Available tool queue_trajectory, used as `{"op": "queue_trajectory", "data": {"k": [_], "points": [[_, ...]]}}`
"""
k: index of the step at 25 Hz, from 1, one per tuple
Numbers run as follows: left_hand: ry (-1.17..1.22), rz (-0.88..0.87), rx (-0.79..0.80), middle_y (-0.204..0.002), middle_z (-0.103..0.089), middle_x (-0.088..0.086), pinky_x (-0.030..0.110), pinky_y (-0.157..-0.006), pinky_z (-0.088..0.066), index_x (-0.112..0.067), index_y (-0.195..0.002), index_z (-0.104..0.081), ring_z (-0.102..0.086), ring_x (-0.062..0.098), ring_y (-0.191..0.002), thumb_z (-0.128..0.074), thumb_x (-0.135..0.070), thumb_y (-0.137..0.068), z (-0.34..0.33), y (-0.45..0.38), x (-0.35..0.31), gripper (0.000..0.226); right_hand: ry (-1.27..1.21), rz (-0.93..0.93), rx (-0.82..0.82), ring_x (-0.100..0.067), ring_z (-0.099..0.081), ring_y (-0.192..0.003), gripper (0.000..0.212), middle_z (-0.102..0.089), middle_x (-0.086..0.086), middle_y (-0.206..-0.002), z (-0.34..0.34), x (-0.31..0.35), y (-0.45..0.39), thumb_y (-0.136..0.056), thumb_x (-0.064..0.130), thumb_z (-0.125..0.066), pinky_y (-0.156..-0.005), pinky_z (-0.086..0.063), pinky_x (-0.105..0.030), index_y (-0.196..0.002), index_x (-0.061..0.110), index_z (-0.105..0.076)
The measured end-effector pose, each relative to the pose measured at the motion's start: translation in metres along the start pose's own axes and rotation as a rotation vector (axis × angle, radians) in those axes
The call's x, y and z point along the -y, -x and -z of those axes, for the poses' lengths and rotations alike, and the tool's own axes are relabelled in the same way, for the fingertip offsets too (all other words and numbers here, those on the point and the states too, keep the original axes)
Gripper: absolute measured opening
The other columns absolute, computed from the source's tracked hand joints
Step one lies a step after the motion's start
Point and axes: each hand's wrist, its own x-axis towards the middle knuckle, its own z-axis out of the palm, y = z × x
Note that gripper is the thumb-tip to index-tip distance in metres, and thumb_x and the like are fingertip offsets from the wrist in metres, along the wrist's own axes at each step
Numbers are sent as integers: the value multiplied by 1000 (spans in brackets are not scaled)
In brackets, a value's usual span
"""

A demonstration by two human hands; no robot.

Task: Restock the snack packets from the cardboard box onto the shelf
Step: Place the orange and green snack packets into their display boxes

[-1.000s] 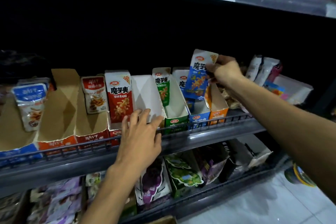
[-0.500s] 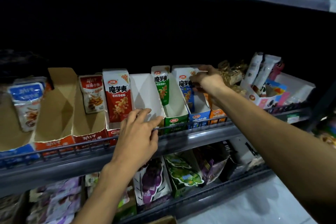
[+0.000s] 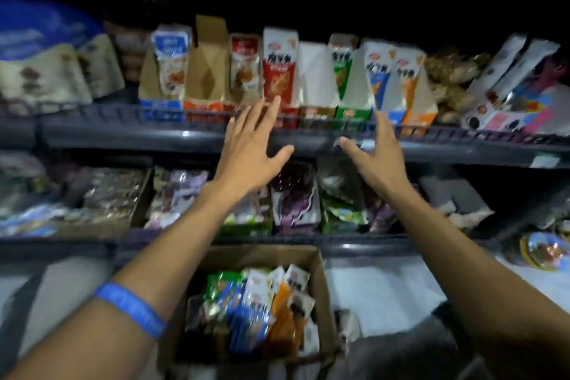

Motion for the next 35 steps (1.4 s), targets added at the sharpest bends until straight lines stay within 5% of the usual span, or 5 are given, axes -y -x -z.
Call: {"op": "queue_trajectory", "data": {"k": [6,12,25,30,35], "points": [[164,402,285,-133,-60,12,42,-97,-49,-21,-143,-47,-57,32,-119,-63,-34,-86,-63,115,83,60,-76,-187,345,-23,-54,-114,54,-55,-5,-127,-131,-42,141,-85,34,-68,-98,-43,-32,-132,15,-48],[118,780,749,-112,-71,8,33,-85,-54,-22,-119,-65,-66,29,-99,-71,-33,-76,-172,245,161,45,-1,-685,818,-27,-62,-95,32,-65,-10,-103,-224,-126,229,-78,19,-75,-83,-47,-32,-107,16,-62],[857,930,603,-125,-65,3,28,-93,-53,-10,-135,-54,-63,13,-109,-69,7,-83,-292,244,177,56,-340,-1078,497,-22,-63,-94,34,-69,-11,-110,-320,-151,237,-78,1,-74,-77,-50,-29,-109,9,-66],[753,803,682,-131,-61,4,31,-99,-46,-14,-128,-63,-56,28,-123,-56,9,-88,-288,224,184,47,-539,-1094,317,-28,-65,-106,27,-69,-9,-113,-294,-169,252,-82,12,-73,-91,-53,-44,-108,18,-66],[-331,70,830,-150,-36,3,41,-106,-29,-26,-149,-33,-34,28,-133,-65,-20,-86,-284,209,193,71,-756,-1321,55,-41,-59,-113,45,-61,-22,-125,-274,-195,227,-84,-1,-65,-91,-49,-50,-128,2,-56]]}}
